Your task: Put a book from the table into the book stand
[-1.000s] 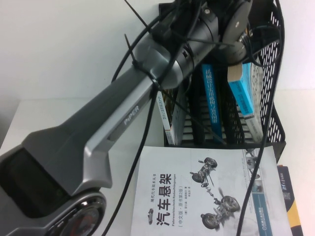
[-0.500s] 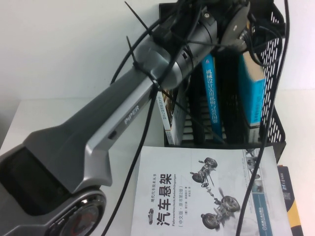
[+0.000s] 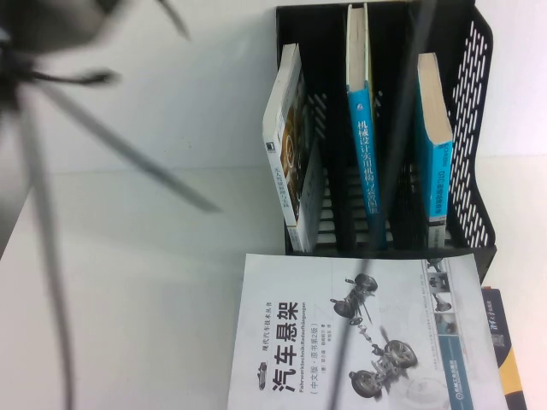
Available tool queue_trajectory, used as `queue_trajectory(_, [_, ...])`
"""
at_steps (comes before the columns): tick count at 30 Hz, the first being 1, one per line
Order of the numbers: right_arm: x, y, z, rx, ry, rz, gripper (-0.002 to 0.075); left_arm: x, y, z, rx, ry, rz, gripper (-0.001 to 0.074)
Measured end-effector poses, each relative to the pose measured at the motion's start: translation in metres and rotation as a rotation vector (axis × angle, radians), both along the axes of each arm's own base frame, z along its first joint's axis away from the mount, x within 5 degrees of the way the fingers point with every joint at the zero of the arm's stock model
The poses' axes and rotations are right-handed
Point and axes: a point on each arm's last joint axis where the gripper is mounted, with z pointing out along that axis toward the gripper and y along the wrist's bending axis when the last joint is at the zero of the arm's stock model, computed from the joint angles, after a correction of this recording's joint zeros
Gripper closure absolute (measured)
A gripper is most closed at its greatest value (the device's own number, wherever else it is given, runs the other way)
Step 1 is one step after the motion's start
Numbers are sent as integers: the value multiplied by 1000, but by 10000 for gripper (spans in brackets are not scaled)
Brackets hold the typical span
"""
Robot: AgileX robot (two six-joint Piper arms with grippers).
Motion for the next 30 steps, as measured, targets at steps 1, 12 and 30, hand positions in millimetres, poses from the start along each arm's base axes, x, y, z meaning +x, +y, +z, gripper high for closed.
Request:
queue_trajectory(1, [-5, 3, 2, -4, -16, 25, 729, -9, 16, 13, -7, -18, 47, 692])
queue_trajectory(12, [-60, 21, -15, -132, -170, 249, 729, -105, 122, 70, -162, -35, 62, 734])
queue_trajectory(30, [-46, -4, -113, -119, -78, -66, 729, -161, 131, -139, -89, -209, -402, 736])
